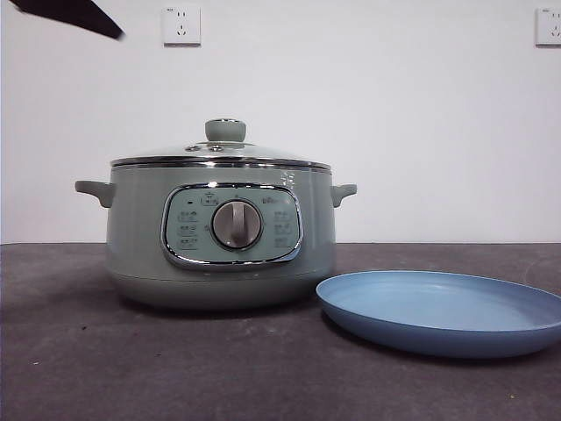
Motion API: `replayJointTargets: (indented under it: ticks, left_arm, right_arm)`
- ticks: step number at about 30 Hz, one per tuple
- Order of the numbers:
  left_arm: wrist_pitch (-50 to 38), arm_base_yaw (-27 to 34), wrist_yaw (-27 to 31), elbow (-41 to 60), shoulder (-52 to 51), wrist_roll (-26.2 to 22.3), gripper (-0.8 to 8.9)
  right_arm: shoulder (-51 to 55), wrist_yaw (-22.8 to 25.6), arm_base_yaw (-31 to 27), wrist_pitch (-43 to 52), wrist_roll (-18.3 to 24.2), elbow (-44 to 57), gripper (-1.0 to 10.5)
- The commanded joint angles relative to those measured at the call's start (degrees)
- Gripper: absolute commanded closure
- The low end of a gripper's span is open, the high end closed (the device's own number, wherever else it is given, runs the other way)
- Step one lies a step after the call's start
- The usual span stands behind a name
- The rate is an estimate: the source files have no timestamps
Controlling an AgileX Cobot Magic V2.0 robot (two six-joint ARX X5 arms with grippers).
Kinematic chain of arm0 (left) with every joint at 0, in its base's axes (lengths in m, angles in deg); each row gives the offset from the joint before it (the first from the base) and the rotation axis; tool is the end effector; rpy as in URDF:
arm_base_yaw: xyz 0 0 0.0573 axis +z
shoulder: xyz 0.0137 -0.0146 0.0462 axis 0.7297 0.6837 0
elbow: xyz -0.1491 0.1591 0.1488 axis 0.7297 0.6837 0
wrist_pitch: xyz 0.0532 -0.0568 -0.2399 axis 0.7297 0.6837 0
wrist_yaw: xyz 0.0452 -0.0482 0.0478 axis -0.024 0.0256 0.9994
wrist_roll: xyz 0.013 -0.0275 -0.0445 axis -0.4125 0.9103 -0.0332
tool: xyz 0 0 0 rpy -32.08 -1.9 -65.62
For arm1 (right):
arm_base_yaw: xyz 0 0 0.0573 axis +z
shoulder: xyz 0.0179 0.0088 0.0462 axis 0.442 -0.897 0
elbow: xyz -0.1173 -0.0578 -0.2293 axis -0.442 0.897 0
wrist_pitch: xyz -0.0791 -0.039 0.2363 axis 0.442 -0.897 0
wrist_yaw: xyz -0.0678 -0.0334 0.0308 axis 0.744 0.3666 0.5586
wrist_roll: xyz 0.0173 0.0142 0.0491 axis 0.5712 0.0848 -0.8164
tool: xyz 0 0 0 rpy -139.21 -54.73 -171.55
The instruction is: Take the potato out from the steamer,put the potato on the plate,close the lid
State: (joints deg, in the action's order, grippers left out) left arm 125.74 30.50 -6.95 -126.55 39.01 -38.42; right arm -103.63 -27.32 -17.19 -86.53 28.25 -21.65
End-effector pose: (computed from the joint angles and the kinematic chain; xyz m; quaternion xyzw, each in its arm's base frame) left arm 0.2487 -0.0861 0.3684 0.0188 0.2923 -0.3560 0.8874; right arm 0.1101 0.0353 0.3412 0.0773 0.3606 0.3722 0.8518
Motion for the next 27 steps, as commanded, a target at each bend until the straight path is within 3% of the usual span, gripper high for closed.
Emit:
replayJointTargets:
  ticks: [1, 13, 27]
  left_arm:
    - [-0.83, -1.64, 2.73, -2.8, 5.46, -1.9, 2.15]
    - [-8.5, -5.66, 9.22, -8.76, 20.52, -3.58, 2.15]
    - [-11.37, -7.06, 11.17, -8.76, 25.42, -3.58, 2.21]
  right_arm:
    - [-0.22, 0.0, 0.15, 0.15, -0.13, -0.17, 3.2]
    - [-0.55, 0.07, 0.15, 0.15, -0.13, -0.17, 3.2]
    - [-0.55, 0.13, 0.15, 0.28, -0.13, -0.17, 3.2]
